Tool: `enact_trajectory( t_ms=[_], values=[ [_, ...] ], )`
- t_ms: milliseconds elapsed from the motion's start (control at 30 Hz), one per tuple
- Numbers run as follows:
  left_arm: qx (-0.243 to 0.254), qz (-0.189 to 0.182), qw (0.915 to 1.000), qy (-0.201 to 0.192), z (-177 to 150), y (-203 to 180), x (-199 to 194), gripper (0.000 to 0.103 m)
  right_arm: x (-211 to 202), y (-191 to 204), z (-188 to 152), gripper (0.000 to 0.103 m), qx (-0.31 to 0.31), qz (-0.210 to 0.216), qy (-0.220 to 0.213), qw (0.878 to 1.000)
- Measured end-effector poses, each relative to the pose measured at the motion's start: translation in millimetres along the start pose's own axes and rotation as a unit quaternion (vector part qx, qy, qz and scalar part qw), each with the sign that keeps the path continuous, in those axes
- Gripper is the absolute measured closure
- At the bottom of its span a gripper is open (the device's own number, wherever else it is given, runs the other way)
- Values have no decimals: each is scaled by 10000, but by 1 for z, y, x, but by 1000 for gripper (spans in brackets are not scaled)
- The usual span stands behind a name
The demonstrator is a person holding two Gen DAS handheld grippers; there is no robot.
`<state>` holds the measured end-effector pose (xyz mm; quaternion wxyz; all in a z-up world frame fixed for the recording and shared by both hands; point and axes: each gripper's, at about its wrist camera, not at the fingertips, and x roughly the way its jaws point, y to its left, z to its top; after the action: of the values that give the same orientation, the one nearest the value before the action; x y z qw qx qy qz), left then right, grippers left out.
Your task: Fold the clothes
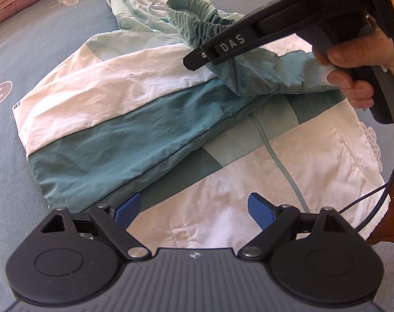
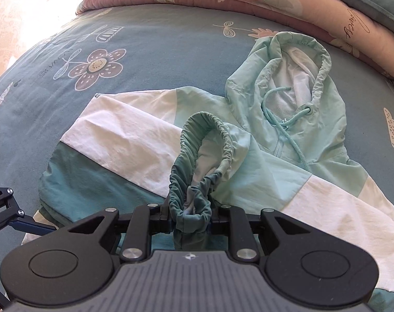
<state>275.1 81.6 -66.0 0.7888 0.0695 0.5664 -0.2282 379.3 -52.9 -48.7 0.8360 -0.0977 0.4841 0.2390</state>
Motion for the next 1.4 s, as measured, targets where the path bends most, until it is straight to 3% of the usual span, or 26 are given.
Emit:
enact_trajectory(
  t_ms=[267, 333, 467, 600, 867, 967, 1133, 1267, 1400],
  values=[
    [-135, 23, 9999, 65, -10, 11, 1, 14, 14, 23, 4, 77, -286, 13, 55, 9996],
    [-148, 28, 9999, 77, -10, 13, 1, 14, 25, 28, 4, 67, -367, 8, 210, 9991],
    [-129, 58, 9999, 90, -10, 15, 1, 14, 36, 32, 1, 59, -381, 161, 427, 9982],
    [-104, 85, 9998, 141, -7, 14, 3, 14, 22, 29, -5, 46, -275, 494, 341, 9978],
    [166, 59, 9997, 177, 16, -8, 9, 14, -25, 2, -11, 39, -49, 808, -342, 9961],
    [372, 74, 9992, 158, 32, -25, 12, 14, -39, -19, -20, 38, 4, 439, -490, 9978],
    [725, 166, 9972, 56, 63, -56, 20, 14, -73, -89, -74, 37, 754, -295, -480, 9956],
    [1036, 103, 9946, -41, 92, -86, 31, 14, -107, -146, -131, 37, 1558, -860, -487, 9828],
    [1431, -98, 9892, -293, 129, -130, 45, 14, -121, -186, -187, 37, 2155, -1246, -193, 9683]
  ],
)
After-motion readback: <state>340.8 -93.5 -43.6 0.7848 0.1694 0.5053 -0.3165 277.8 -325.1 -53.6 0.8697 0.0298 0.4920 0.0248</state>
